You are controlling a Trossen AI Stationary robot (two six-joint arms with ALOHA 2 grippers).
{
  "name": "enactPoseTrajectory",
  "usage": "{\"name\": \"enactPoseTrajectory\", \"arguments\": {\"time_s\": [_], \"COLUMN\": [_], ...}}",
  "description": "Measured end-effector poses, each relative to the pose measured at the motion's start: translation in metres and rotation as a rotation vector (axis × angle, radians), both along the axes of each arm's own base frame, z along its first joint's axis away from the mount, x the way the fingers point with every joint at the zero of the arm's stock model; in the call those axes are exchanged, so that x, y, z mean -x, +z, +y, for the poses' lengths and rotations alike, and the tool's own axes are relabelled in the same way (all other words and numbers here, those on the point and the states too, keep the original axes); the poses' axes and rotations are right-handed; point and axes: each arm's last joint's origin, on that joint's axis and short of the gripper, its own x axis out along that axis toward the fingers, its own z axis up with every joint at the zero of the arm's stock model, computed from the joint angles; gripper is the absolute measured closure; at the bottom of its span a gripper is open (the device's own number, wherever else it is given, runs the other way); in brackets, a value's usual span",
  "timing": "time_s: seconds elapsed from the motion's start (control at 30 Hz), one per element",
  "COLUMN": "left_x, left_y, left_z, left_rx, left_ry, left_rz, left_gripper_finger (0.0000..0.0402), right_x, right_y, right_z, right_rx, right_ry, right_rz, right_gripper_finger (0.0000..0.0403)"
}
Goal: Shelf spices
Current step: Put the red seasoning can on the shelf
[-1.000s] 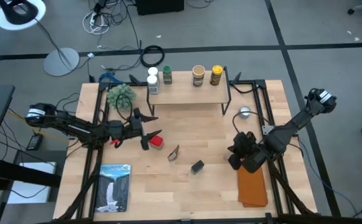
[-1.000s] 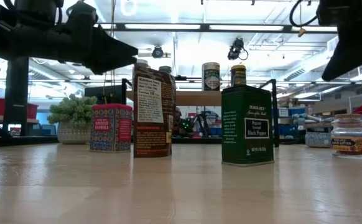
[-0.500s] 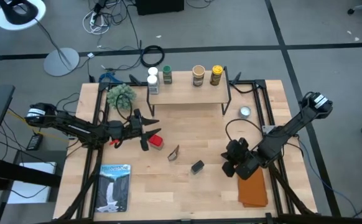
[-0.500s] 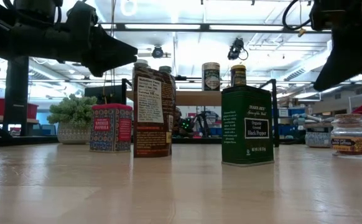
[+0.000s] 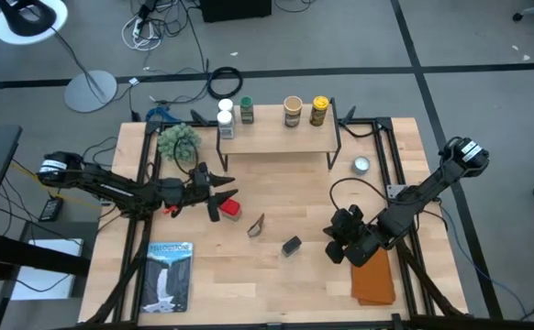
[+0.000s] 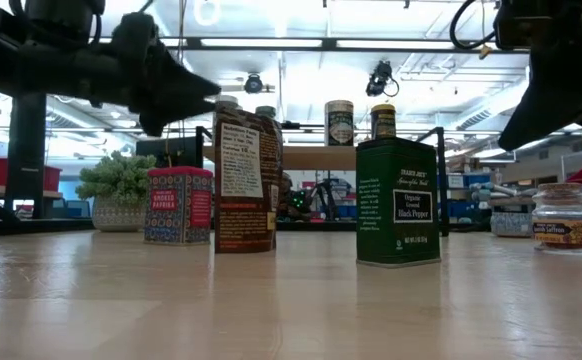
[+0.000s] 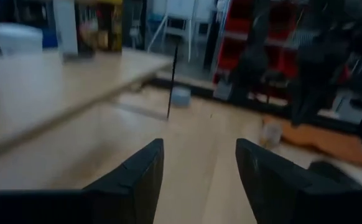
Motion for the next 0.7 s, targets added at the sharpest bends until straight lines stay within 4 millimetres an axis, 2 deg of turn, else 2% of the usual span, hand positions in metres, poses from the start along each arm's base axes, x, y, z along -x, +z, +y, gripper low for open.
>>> {"name": "enactPoseTrajectory", "arguments": {"time_s": [0.2, 0.3, 0.43, 0.53, 0.7], "left_x": [0.003, 0.001, -0.013, -0.025, -0.035], "left_y": [-0.019, -0.019, -0.004, 0.015, 0.042], "left_z": [0.0, -0.001, -0.004, -0.005, -0.005], "left_rx": [0.105, 0.123, 0.042, -0.055, -0.049], "left_ry": [0.01, -0.024, -0.096, -0.109, -0.092], "left_rz": [0.164, 0.205, 0.292, 0.39, 0.464], "left_gripper_finger": [0.0141, 0.0113, 0.0103, 0.0106, 0.0112], "right_x": [-0.001, -0.001, -0.001, -0.001, -0.002], "right_y": [0.001, 0.001, 0.001, 0.001, 0.001], "right_z": [0.001, 0.001, 0.001, 0.001, 0.001], "right_rx": [0.011, 0.015, 0.016, 0.016, 0.022], "right_ry": [0.021, 0.028, 0.028, 0.028, 0.032], "right_rz": [-0.004, -0.006, -0.007, -0.008, -0.009], "right_gripper_finger": [0.04, 0.0401, 0.0398, 0.0398, 0.0401]}}
